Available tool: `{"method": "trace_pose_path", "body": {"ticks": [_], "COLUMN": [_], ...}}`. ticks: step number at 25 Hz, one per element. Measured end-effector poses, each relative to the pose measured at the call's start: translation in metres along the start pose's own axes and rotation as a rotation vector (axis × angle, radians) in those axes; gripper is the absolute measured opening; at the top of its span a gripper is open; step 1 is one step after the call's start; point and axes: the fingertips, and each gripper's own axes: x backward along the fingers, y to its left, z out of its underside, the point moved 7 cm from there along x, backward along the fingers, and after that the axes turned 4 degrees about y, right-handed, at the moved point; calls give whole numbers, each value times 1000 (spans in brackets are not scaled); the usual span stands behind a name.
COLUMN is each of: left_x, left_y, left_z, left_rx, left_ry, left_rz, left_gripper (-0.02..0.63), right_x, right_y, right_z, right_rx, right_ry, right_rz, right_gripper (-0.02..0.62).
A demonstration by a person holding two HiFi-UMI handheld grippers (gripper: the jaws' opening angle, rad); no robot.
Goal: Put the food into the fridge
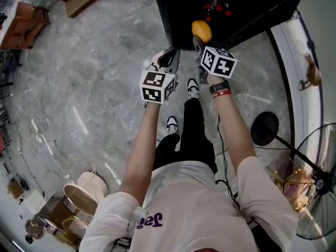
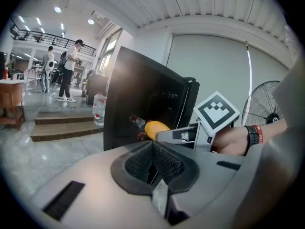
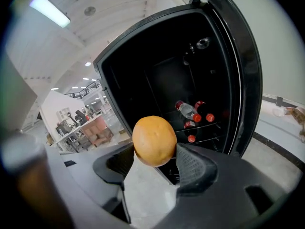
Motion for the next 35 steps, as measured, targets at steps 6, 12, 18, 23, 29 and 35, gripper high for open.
{"method": "trace_pose_path", "body": {"ticks": [6, 12, 18, 23, 29, 35], "left_x": [-12, -20, -23, -28, -42, -55], "left_y": [5, 9, 13, 15, 17, 24], "left_z": [1, 2, -5, -8, -3, 0], "left_rx": [7, 13, 15, 7, -13, -20], "left_ry": [9, 8, 3, -24, -60, -74], "left_rz": [-3, -5, -16, -9, -1, 2], "left_gripper": [18, 18, 18, 18, 18, 18], "right_x": [-21, -42, -49, -56, -72, -92], "right_y": [-7, -16, -24, -28, -31, -33], "right_z": [-13, -16, -21, -18, -22, -26], "right_rx": [10, 7, -9, -12, 10, 24], "right_ry": [1, 12, 20, 12, -18, -25], "right_rz": [5, 5, 35, 43, 33, 28], "right_gripper": [287, 287, 287, 287, 287, 287]}}
